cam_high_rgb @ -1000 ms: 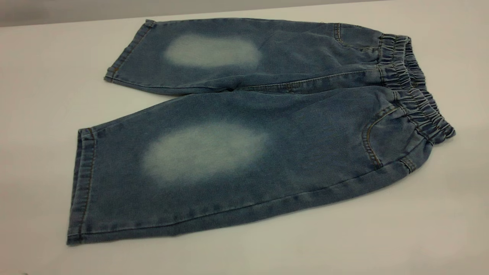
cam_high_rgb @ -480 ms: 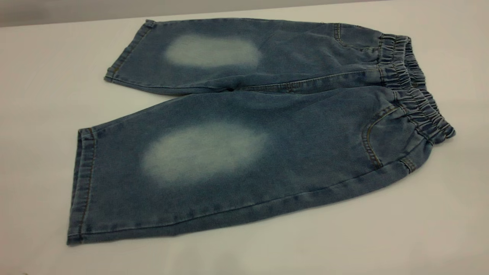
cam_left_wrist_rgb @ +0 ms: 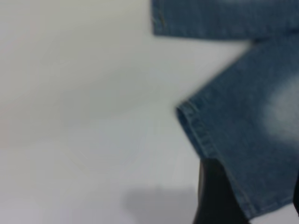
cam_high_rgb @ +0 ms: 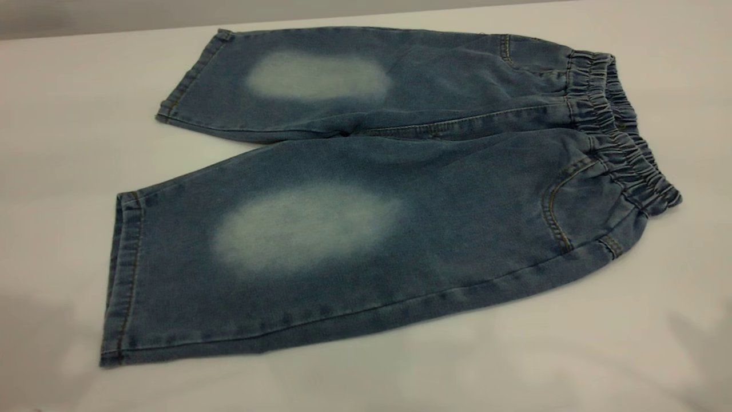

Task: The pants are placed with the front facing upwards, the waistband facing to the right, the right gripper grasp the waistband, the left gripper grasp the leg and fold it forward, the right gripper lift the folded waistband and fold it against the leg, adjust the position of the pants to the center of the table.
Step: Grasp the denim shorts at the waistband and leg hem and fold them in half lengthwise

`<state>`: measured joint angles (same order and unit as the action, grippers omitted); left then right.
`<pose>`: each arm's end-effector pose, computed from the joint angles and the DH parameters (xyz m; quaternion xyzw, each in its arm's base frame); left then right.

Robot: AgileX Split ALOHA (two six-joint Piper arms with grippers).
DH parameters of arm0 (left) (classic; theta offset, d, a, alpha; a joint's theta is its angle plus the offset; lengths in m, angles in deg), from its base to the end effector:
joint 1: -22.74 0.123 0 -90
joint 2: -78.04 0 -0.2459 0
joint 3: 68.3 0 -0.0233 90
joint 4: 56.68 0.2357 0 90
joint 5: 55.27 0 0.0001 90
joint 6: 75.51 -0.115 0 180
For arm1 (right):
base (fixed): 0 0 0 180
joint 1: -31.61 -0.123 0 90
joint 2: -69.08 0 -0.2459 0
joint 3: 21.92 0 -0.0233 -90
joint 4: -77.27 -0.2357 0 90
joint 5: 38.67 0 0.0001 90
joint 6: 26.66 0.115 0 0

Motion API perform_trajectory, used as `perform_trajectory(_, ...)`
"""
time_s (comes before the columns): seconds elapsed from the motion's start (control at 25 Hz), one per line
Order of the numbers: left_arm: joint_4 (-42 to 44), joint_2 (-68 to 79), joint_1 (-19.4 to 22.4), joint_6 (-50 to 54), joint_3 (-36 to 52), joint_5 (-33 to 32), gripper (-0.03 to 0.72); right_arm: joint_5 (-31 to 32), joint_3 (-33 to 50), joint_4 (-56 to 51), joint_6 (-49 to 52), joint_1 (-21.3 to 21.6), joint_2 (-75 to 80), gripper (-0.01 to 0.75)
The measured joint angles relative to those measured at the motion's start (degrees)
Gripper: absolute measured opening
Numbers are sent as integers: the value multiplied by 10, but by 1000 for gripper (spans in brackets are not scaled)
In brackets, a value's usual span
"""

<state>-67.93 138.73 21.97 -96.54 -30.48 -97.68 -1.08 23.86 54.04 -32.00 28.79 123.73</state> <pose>0.1886 -0.0177 0.2377 0.1321 0.9297 -0.0266 0.3429 0.1701 0.0361 0.2239 0.0396 0.9197 0.1641 0.3546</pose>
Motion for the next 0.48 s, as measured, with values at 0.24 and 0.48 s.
perform_trajectory(0.24, -89, 107, 0, -75, 0, 49, 372, -68, 0, -31, -30, 0, 140, 366)
perform_trajectory(0.48, -187, 187, 0, -175, 0, 64, 372, -129, 0, -103, -104, 0, 272, 366)
